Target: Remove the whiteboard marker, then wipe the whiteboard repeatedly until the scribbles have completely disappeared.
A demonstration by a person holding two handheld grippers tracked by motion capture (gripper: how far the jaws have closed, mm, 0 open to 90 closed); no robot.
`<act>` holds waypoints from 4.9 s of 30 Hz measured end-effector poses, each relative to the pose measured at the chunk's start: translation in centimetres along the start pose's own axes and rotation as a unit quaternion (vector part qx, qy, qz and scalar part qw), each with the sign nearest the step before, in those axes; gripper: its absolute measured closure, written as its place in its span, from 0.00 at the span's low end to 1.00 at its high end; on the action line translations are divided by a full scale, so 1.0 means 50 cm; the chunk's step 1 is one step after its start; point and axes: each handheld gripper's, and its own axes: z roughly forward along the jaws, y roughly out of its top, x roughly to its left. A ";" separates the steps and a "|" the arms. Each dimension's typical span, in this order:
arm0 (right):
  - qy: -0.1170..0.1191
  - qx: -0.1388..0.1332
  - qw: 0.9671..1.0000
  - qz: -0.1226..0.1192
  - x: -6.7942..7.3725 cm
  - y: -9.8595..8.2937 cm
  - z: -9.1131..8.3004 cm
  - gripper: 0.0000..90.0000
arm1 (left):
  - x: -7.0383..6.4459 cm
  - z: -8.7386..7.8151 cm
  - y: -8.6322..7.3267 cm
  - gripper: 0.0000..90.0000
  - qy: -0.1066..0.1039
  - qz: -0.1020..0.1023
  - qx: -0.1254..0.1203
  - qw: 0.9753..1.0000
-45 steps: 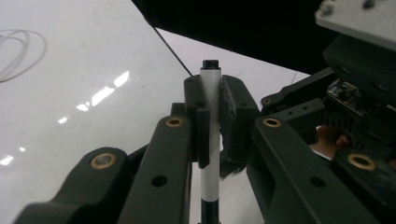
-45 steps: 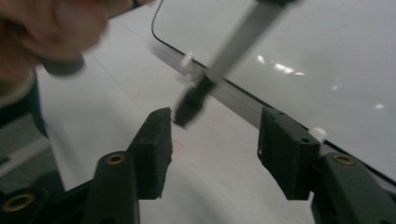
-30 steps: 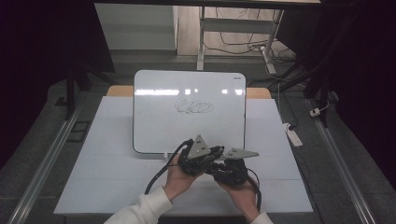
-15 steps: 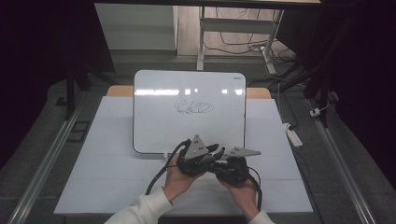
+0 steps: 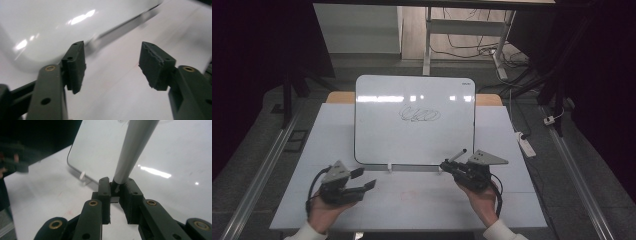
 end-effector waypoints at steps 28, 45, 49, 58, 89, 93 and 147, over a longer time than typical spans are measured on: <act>-0.083 -0.089 0.990 -0.074 -0.100 0.227 0.269 0.86 | 0.063 -0.009 -0.063 0.31 0.039 -0.026 0.010 0.999; -0.064 -0.062 0.989 -0.114 -0.043 0.250 0.354 0.86 | 0.066 -0.013 -0.067 0.31 0.043 -0.028 0.006 0.999; -0.025 -0.020 0.988 -0.154 -0.006 0.222 0.368 0.86 | 0.066 -0.014 -0.066 0.31 0.042 -0.026 0.004 0.999; -0.031 -0.034 0.990 -0.131 -0.006 0.215 0.367 0.86 | 0.067 -0.016 -0.066 0.31 0.043 -0.027 0.001 0.999; -0.049 -0.033 0.991 -0.120 -0.007 0.182 0.336 0.86 | 0.068 -0.016 -0.069 0.31 0.044 -0.033 0.001 0.998; -0.056 -0.036 0.992 -0.110 -0.011 0.183 0.329 0.86 | 0.071 -0.016 -0.068 0.31 0.044 -0.034 0.001 0.998; -0.114 -0.067 0.987 -0.088 -0.062 0.205 0.293 0.86 | 0.070 -0.013 -0.069 0.31 0.043 -0.038 0.002 0.998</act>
